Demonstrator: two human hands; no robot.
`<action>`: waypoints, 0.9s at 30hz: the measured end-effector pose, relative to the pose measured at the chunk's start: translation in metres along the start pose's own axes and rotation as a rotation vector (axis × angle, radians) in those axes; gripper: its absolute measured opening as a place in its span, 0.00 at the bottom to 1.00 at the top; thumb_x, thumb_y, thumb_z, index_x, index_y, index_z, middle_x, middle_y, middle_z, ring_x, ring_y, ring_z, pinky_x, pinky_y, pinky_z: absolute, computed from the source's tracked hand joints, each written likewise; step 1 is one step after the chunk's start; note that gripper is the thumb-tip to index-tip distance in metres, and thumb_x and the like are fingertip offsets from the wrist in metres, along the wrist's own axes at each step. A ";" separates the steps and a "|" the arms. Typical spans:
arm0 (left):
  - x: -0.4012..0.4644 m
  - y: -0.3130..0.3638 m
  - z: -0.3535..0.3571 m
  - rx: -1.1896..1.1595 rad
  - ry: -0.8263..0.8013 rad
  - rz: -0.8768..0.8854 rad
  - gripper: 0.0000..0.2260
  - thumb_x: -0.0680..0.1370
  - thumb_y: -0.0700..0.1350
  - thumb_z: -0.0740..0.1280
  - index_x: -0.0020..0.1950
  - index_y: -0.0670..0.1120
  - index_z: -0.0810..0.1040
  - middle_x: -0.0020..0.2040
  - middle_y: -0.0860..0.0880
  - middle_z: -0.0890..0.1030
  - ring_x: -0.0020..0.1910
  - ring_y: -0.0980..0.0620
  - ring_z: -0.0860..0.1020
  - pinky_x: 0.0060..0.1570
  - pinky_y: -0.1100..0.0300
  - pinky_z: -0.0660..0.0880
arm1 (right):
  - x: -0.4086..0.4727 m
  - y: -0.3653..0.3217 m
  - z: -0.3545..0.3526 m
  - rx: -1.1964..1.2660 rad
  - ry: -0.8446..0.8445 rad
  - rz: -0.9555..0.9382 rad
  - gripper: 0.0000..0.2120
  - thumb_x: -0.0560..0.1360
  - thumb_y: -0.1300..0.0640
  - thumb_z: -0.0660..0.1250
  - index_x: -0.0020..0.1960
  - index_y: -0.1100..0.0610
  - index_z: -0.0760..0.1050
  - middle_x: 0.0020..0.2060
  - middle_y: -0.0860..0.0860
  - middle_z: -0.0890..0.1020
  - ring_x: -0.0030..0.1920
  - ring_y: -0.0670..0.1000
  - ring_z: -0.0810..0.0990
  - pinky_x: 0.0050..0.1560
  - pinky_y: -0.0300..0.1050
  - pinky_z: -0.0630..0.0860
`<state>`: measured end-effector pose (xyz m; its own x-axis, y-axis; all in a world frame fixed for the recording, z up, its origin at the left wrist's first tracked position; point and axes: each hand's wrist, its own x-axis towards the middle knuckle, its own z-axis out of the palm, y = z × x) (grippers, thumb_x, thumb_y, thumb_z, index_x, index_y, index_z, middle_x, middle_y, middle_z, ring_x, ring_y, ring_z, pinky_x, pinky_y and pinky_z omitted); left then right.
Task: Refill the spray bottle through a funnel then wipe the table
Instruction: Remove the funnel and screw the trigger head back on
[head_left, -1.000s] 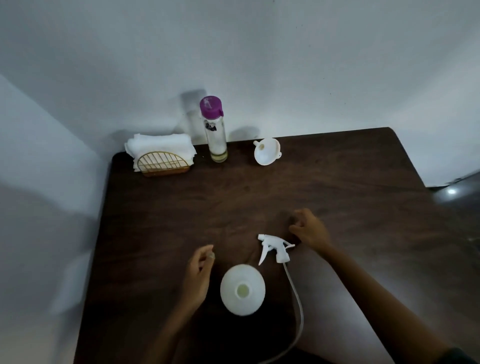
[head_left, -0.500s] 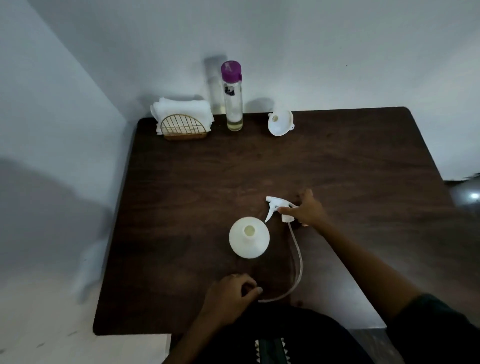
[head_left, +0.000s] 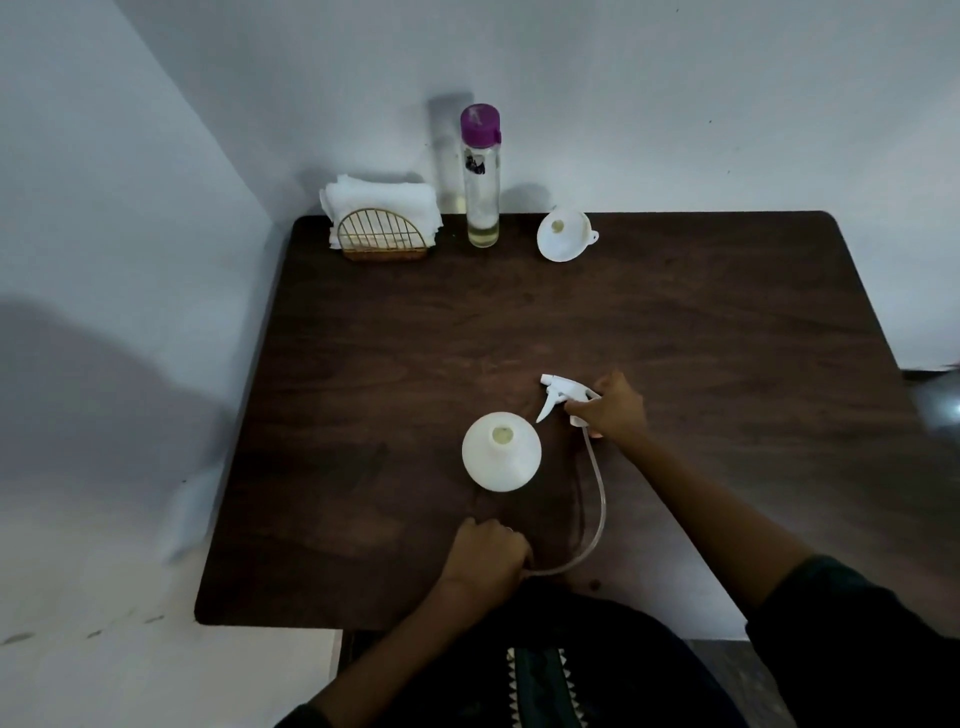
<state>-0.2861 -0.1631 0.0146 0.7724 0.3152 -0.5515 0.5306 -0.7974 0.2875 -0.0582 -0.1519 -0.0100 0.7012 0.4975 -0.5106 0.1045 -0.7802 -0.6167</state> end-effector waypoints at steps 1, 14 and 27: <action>-0.002 0.000 -0.003 0.010 0.020 0.004 0.11 0.78 0.47 0.63 0.57 0.49 0.80 0.56 0.46 0.81 0.58 0.44 0.75 0.59 0.51 0.65 | -0.002 -0.001 -0.002 0.035 0.009 0.007 0.23 0.66 0.55 0.76 0.55 0.60 0.70 0.47 0.52 0.74 0.48 0.53 0.79 0.39 0.50 0.81; -0.039 -0.003 -0.052 0.086 0.631 0.184 0.11 0.71 0.54 0.59 0.40 0.59 0.81 0.31 0.60 0.80 0.40 0.58 0.75 0.46 0.59 0.69 | -0.028 -0.043 -0.091 0.803 -0.005 0.029 0.21 0.72 0.60 0.72 0.62 0.63 0.70 0.51 0.61 0.79 0.40 0.52 0.80 0.29 0.39 0.76; -0.023 -0.007 -0.077 -0.057 1.117 0.231 0.09 0.75 0.45 0.60 0.52 0.52 0.77 0.56 0.56 0.75 0.57 0.56 0.73 0.54 0.56 0.60 | -0.058 -0.092 -0.139 1.136 0.073 -0.045 0.21 0.74 0.60 0.69 0.64 0.64 0.70 0.44 0.58 0.78 0.24 0.45 0.77 0.26 0.35 0.74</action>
<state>-0.2802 -0.1253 0.0856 0.7171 0.4683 0.5162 0.3281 -0.8803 0.3428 -0.0105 -0.1620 0.1597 0.7563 0.4644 -0.4608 -0.5422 0.0508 -0.8387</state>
